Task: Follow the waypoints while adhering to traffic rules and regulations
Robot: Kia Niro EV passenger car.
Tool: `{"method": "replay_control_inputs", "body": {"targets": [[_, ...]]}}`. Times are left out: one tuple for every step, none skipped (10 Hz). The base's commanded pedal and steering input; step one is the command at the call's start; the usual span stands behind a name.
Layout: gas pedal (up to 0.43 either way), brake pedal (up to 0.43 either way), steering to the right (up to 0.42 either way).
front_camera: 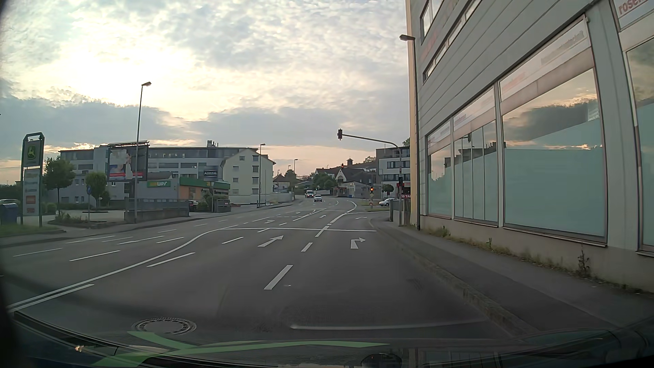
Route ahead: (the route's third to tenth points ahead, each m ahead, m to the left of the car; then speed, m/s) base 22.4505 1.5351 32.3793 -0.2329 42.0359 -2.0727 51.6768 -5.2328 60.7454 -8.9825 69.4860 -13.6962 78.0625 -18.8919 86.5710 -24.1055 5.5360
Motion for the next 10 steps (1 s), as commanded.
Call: {"method": "replay_control_inputs", "body": {"targets": [[0.098,0.0,-0.007],[0.098,0.0,-0.007],[0.098,0.0,-0.008],[0.098,0.0,-0.007],[0.098,0.0,-0.007],[0.098,0.0,-0.007],[0.098,0.0,-0.007],[0.098,0.0,-0.007],[0.098,0.0,-0.007],[0.098,0.0,-0.006]]}}
